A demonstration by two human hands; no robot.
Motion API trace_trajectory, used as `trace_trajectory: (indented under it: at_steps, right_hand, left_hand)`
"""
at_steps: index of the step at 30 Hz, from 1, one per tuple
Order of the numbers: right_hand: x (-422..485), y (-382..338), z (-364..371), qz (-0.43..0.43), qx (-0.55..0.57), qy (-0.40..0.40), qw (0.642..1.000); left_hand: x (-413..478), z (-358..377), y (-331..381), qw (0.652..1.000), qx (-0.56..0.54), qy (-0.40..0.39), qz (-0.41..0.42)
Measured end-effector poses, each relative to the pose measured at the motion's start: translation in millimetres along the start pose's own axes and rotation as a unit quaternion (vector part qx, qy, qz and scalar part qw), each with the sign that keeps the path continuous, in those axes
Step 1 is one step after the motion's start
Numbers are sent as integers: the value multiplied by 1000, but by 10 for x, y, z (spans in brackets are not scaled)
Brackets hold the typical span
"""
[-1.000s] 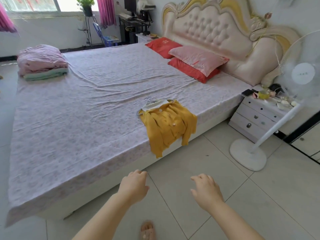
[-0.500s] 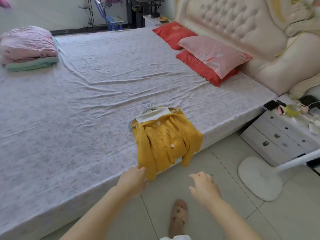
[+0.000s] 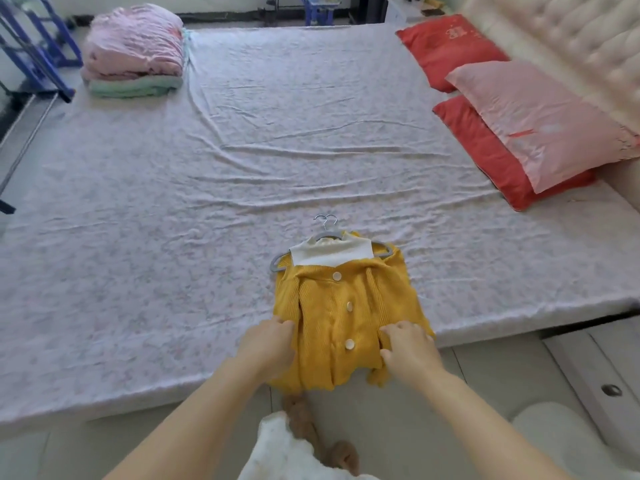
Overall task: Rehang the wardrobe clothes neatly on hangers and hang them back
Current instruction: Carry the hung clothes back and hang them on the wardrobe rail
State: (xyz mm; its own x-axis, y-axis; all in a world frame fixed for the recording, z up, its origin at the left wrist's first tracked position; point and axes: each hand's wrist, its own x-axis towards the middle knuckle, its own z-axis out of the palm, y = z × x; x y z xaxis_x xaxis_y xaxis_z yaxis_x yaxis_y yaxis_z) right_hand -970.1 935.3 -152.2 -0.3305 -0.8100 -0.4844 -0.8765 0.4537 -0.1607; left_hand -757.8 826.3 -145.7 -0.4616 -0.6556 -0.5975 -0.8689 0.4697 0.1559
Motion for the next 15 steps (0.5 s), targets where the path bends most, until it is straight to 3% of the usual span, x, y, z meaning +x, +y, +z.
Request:
trace_trajectory:
  at_steps: [15]
  right_hand:
    - [1812,-240,-468,-54,-33,-56,996]
  left_hand:
    - [1451,-607,-183,997,-73,-3,-19]
